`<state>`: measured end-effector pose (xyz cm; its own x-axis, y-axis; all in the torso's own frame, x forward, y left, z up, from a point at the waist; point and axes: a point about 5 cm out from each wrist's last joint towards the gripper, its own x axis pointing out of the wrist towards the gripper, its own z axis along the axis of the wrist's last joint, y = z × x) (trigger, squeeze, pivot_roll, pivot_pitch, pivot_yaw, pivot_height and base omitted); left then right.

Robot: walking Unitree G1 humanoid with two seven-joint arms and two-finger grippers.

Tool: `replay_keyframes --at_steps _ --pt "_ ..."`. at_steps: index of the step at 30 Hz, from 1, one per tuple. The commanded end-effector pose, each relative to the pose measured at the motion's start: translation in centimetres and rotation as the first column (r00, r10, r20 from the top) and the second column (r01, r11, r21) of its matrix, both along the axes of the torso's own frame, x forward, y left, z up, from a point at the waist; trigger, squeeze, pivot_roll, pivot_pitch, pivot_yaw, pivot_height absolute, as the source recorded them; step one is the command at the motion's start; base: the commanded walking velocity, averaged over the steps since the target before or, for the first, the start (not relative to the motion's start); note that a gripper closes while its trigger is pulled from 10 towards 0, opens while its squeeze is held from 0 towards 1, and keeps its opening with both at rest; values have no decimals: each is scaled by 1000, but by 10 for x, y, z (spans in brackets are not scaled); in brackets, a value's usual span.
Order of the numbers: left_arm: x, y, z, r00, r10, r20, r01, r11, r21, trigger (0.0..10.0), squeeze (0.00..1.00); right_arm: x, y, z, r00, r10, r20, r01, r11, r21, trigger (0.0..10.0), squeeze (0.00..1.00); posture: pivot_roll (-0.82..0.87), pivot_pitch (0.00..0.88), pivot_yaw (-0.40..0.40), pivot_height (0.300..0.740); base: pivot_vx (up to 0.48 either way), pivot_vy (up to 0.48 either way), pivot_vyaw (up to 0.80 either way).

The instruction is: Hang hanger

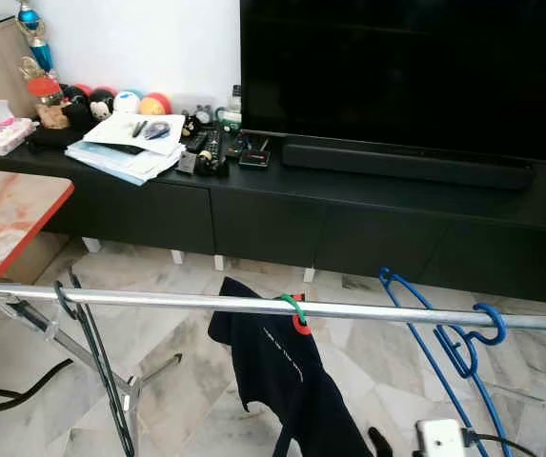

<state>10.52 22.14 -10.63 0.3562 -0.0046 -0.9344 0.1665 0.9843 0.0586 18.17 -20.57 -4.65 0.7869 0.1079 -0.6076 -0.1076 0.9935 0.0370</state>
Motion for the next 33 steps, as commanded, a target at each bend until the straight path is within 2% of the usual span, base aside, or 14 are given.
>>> replay_keyframes --at_steps 1,2,3,4,5,7,11,14,17,21,23,26,33 --pt "-8 1 -2 1000 10 -26 -10 1000 1 10000 0 -19 -15 -19 988 -108 -111 106 994 -27 10000 0 -64 68 -8 740 0 0 0" --pt "-8 1 -2 1000 10 -26 -10 1000 2 10000 0 -23 -18 -23 980 -140 -139 138 990 -27 10000 0 -64 66 -8 740 0 0 0" --pt "-8 1 -2 1000 9 -26 -9 1000 3 10000 0 -34 -26 -32 958 -202 -204 200 979 -28 10000 0 -62 71 -6 740 0 0 0" --pt "-8 1 -2 1000 9 -26 -9 1000 3 10000 0 -34 -26 -32 958 -202 -204 200 979 -28 10000 0 -62 71 -6 740 0 0 0" --pt "-8 2 -2 1000 10 -24 -9 1000 4 10000 0 -49 -32 -40 925 -273 -265 276 961 -27 10000 0 -62 66 -4 740 0 0 0" --pt "-8 2 -2 1000 11 -22 -11 1000 5 10000 0 -63 -35 -46 887 -336 -317 345 938 -29 10000 0 -57 68 0 740 0 0 0" --pt "-8 2 -2 1000 12 -19 -11 1000 6 10000 0 -72 -35 -51 857 -381 -348 394 918 -35 10000 0 -55 71 5 740 0 0 0" --pt "-8 3 -1 1000 12 -13 -11 1000 7 10000 0 -69 -33 -51 856 -391 -338 411 911 -12 10000 0 -67 79 11 740 0 0 0" --pt "-7 3 -1 1000 10 -7 -10 1000 10 10000 0 -58 -31 -48 873 -382 -304 406 914 18 10000 0 -69 84 13 740 0 0 0" --pt "-6 5 0 1000 8 0 -8 1000 22 10000 0 -52 -34 -46 881 -368 -297 389 921 13 10000 0 -66 91 11 740 0 0 0" --pt "-5 5 0 1000 6 0 -6 1000 25 10000 0 -52 -35 -45 880 -371 -296 392 920 13 10000 0 -66 91 11 740 0 0 0" --pt "-5 6 0 1000 7 4 -7 1000 30 10000 0 -54 -23 -48 887 -361 -289 384 923 24 10000 0 -63 96 12 740 0 0 0" --pt "-4 6 0 1000 14 8 -14 1000 25 10000 0 -55 -16 -50 895 -337 -292 360 932 30 10000 0 -62 103 14 740 0 0 0"
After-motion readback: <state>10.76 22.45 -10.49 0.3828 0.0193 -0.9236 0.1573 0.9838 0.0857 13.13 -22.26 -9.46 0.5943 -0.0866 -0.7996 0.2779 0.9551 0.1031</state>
